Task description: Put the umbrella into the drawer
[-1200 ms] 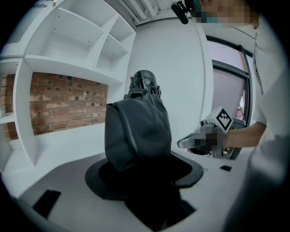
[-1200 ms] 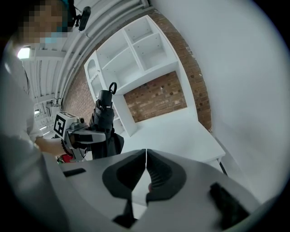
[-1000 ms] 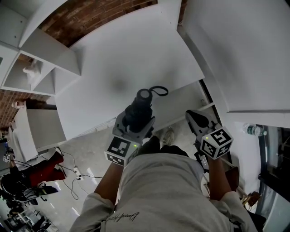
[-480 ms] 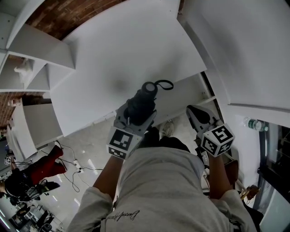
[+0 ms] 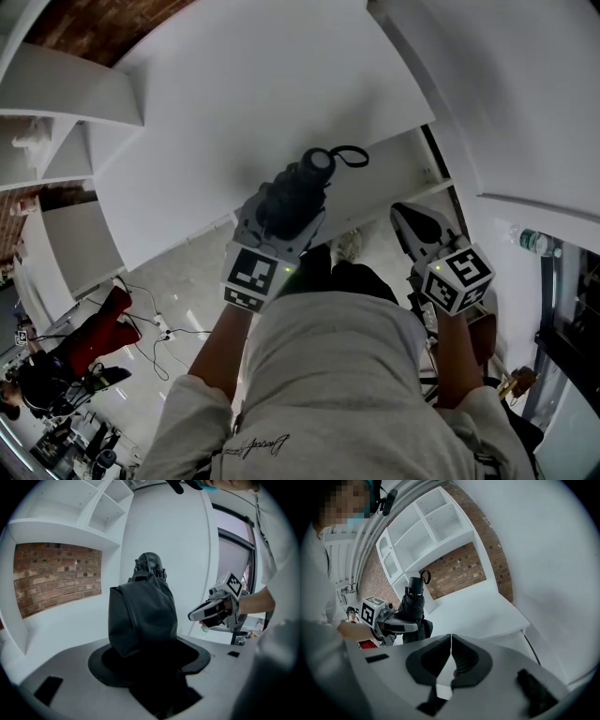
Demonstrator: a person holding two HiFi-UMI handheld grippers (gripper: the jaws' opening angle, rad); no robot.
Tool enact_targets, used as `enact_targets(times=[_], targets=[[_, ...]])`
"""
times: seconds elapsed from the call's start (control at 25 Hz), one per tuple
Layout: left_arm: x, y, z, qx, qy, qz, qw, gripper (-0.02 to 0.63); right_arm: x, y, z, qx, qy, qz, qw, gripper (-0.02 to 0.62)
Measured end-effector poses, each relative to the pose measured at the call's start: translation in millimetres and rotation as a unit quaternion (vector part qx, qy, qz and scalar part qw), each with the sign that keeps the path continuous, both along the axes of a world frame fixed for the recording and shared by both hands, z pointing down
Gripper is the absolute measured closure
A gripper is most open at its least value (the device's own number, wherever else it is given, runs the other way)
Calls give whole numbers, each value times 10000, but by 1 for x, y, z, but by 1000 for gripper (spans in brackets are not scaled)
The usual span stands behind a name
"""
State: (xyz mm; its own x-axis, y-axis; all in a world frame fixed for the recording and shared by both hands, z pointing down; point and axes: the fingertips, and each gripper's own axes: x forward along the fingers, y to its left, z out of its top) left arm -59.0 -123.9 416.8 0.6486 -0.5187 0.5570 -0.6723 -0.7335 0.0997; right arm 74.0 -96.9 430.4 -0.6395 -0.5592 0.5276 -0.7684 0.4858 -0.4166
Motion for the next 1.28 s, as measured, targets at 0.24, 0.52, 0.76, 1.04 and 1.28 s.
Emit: enact_targets(times=[0.24,0.52,0.76,1.04,1.28], targets=[[-1,0,19,-93,-105,170,9998,330,-4,1,10,-96,5,26,10000,568],[9,4,40,-151,-317,460,9983,330,-2,1,18,-155,-23,67,9999,568],[6,4,52,-223,-414,558,9973,330,-5,1,21,-202,-15,128,9997,568],[5,4,68,-263,-580,713,9954,330,-4,2,25,-227,17,179,9996,568],[12,5,85,-314,-701,862,9933,330,3,2,31,-273,34,250,9993,568]])
